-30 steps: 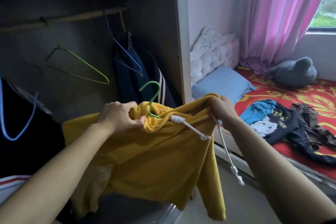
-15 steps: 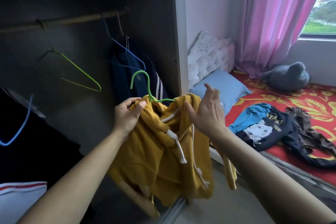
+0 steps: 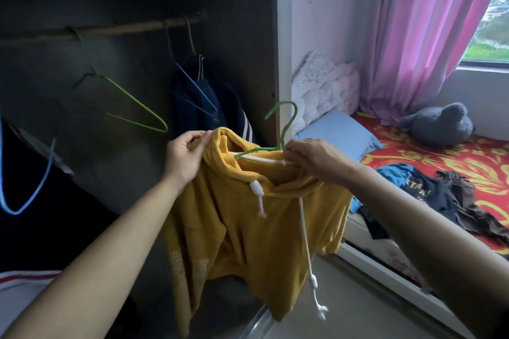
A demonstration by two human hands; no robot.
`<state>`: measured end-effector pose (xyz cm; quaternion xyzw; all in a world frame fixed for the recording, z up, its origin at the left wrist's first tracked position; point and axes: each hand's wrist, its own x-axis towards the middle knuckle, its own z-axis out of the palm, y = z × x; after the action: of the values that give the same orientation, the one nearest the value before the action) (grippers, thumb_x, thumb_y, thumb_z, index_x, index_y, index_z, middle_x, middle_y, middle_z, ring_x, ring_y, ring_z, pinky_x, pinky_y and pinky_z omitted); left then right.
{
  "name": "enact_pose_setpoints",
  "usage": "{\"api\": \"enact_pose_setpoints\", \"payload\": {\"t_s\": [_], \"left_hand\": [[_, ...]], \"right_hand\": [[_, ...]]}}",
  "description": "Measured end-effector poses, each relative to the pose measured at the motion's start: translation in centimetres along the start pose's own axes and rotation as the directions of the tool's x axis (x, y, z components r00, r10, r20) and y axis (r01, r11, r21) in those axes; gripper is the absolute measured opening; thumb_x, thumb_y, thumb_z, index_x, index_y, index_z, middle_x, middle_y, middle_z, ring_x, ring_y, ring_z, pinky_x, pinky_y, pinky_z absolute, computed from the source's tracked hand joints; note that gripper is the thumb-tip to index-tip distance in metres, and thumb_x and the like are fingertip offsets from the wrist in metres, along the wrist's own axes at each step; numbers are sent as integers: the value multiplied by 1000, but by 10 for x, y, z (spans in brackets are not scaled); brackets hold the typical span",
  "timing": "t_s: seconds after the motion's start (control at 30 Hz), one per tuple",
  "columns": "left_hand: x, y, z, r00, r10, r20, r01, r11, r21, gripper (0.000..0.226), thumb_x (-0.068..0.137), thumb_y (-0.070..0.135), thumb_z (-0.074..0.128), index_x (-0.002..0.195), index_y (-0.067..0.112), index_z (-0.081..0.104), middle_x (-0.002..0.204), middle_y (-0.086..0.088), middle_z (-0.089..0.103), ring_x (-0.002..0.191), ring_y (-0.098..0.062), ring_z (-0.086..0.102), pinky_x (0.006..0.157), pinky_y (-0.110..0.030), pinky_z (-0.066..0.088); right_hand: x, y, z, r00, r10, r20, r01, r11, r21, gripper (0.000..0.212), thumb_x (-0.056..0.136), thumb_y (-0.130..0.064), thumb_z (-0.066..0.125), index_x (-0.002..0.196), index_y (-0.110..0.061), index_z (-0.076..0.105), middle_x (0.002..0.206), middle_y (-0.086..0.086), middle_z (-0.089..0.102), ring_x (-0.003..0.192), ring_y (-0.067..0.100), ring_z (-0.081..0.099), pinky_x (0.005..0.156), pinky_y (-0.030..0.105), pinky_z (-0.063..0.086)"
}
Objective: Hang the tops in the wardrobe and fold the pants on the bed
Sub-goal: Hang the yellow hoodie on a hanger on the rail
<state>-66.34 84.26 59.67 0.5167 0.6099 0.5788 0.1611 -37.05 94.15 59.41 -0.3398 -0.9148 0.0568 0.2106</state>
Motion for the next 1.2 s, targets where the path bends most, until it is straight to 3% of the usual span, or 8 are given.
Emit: {"api": "enact_pose_setpoints", "payload": {"t_s": [0.13,0.3,0.47,0.6,0.83,0.93,1.07,1.2], "left_hand": [[-5,-14,-14,998,-9,63,-7,969,248,93,74,89,37,146,29,37,144,6,43,134,-18,42,110,-44,38],[-28,-37,-22,994,110,-4,-67,633,771,104,63,73,74,146,31,29,149,-5,28,136,-29,29,106,-53,34],[-22,-44,-14,992,122,-24,-72,725,685,28,85,-2,58,105,17,61,101,-2,57,94,-26,60,69,-25,47],[-20,-48,-25,965,247,90,-257,818,514,43,77,-18,49,100,9,74,93,-2,69,84,-14,61,71,2,38],[-15,-76,-32,973,25,230,-144,842,520,33,92,-2,55,117,13,70,120,-1,67,109,-20,62,91,-23,45],[-2,-74,-42,976,0,220,-137,783,607,38,92,-4,48,121,15,66,126,-1,61,115,-23,56,92,-25,40],[21,-48,-62,937,329,118,-327,708,626,35,88,-5,50,115,12,66,119,-5,62,110,-26,56,91,-41,50],[51,-14,-92,851,519,76,-425,598,679,34,86,1,55,117,8,65,116,-10,60,107,-30,56,85,-46,52]], "right_hand": [[14,-22,-5,980,-8,-200,26,996,89,26,105,-38,41,108,-22,62,96,-1,67,80,17,59,72,40,52],[28,-37,-17,979,-29,-204,58,989,134,28,105,-37,43,107,-19,65,90,0,68,77,17,64,71,47,56],[26,-46,-22,984,-29,-174,67,974,214,30,104,-40,44,110,-23,68,91,-5,69,81,14,65,73,43,57],[20,-30,-21,998,45,49,-46,999,25,28,103,-42,46,109,-29,70,93,-13,67,83,12,62,75,34,54],[19,-36,-11,969,212,125,-180,957,-226,31,104,-39,44,112,-26,70,94,-9,70,83,14,63,66,28,52],[28,-64,-9,972,165,168,-143,980,-141,32,104,-37,46,109,-20,72,94,-4,72,81,13,66,78,38,59],[49,-97,-6,970,159,185,-188,971,151,32,102,-34,51,92,-11,72,75,0,67,67,13,64,71,32,58],[82,-121,-11,937,246,246,-344,757,555,30,97,-27,62,93,1,74,68,6,62,61,17,59,68,33,56]]}}
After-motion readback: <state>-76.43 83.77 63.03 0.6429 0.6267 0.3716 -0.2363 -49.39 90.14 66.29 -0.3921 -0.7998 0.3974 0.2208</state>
